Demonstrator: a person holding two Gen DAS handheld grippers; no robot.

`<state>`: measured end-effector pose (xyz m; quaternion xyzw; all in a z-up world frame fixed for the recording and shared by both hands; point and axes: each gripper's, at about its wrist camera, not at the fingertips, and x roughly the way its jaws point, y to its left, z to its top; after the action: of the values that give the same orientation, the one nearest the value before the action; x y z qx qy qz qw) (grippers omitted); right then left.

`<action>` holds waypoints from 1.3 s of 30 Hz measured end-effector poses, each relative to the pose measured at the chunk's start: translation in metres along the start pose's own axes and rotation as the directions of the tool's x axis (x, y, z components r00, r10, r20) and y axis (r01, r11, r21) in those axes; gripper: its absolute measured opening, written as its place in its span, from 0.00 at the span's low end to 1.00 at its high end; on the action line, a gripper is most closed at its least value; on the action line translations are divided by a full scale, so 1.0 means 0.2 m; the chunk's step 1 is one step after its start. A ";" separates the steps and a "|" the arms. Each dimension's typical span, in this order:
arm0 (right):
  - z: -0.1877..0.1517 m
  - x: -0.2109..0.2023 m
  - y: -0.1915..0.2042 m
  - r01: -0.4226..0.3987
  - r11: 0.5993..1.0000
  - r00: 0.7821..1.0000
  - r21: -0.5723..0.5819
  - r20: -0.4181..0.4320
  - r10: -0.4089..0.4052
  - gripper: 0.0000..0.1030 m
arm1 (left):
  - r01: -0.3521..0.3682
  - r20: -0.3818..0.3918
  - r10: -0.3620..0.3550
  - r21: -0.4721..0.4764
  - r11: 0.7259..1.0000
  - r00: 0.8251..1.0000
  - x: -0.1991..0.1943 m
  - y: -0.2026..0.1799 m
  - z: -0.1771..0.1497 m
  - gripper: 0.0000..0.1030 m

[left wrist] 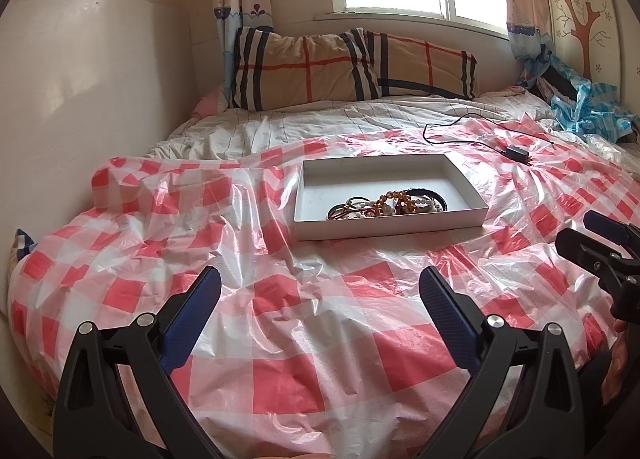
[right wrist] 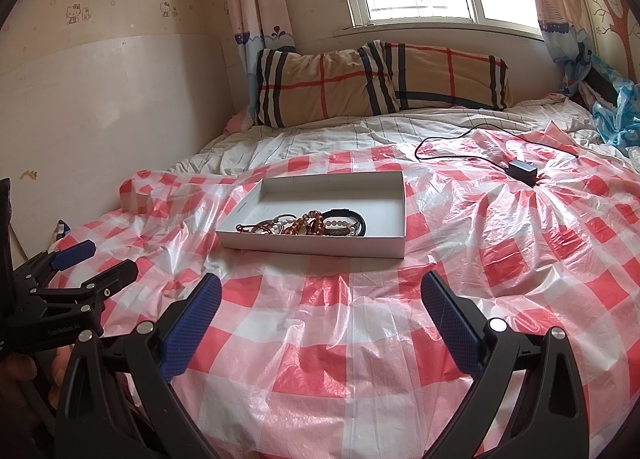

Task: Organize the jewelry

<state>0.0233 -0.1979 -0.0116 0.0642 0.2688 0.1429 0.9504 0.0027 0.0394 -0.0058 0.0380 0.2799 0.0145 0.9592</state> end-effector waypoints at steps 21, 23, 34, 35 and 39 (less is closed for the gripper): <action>0.00 0.00 0.00 -0.007 1.000 1.000 0.004 0.002 0.007 0.93 | 0.021 -0.026 -0.021 0.007 1.000 0.999 0.03 -0.01 -0.01 0.93; 0.00 0.00 0.00 -0.007 1.000 1.000 0.004 0.002 0.007 0.93 | 0.047 -0.043 -0.047 -0.007 0.999 0.998 0.05 -0.01 -0.01 0.93; 0.01 0.01 0.01 -0.011 1.000 1.000 0.008 0.004 0.011 0.93 | 0.020 -0.039 -0.021 -0.027 0.999 0.999 0.07 0.02 0.00 0.93; 0.01 0.00 0.01 -0.011 1.000 1.000 0.007 0.004 0.011 0.93 | 0.023 -0.045 -0.025 -0.042 0.999 0.999 0.08 0.04 0.01 0.93; 0.01 0.00 0.01 -0.011 1.000 1.000 0.007 0.004 0.011 0.93 | 0.024 -0.079 -0.034 -0.119 0.993 0.996 0.10 0.13 0.01 0.93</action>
<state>0.0247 -0.1964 -0.0102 0.0691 0.2671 0.1470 0.9499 0.0208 0.0656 -0.0126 -0.0236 0.3175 0.0187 0.9478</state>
